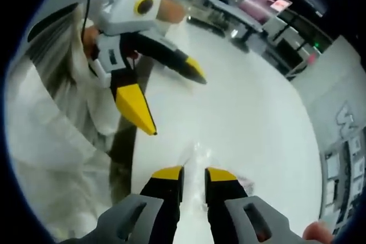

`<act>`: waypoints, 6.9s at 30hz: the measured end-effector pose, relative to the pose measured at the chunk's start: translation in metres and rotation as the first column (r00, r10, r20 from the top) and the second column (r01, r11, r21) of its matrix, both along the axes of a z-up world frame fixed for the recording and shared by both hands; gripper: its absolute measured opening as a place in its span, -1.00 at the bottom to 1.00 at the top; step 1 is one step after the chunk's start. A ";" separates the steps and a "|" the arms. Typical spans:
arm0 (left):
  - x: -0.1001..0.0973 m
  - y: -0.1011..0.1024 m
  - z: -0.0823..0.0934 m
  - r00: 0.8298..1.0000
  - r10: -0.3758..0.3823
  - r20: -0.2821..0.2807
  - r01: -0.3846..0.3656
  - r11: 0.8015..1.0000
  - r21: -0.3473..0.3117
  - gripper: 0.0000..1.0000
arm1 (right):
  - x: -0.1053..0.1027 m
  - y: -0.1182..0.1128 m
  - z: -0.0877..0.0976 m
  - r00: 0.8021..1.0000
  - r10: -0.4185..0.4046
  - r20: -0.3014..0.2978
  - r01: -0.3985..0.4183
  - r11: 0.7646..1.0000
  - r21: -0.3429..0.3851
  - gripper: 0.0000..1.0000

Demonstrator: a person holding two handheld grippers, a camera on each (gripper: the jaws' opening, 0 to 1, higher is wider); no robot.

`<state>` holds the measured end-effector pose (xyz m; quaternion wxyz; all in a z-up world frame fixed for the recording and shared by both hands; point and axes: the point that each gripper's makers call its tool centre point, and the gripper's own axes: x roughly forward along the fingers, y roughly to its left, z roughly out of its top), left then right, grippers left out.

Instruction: Open the resealable bag by pulling the two sides of the seal apart until the entire bag opening is separated and visibly accessible.

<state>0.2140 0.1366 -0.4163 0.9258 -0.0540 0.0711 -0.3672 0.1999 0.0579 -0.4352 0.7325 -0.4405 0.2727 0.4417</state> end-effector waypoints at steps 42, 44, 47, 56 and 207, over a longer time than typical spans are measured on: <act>-0.012 -0.019 -0.004 0.996 -0.085 -0.037 0.085 0.996 0.005 0.17 | -0.003 0.000 -0.001 0.990 -0.114 -0.080 0.129 0.966 0.224 -1.00; -0.012 -0.021 -0.002 0.995 -0.094 -0.039 0.093 0.996 -0.007 0.09 | -0.001 -0.002 0.000 0.987 -0.133 -0.092 0.152 0.955 0.255 -1.00; -0.012 -0.022 0.001 0.993 -0.108 -0.037 0.107 0.994 -0.019 -0.02 | 0.000 -0.006 -0.003 0.982 -0.160 -0.104 0.183 0.941 0.285 -1.00; -0.002 -0.022 0.007 0.989 -0.117 0.089 0.104 0.985 0.140 -0.11 | 0.008 -0.014 0.003 0.952 -0.254 -0.169 0.303 0.848 0.435 -1.00; -0.013 -0.104 0.005 0.051 -0.950 0.308 -0.338 0.274 0.900 -0.98 | 0.009 -0.024 0.008 0.914 -0.218 -0.342 0.406 0.523 0.750 -0.96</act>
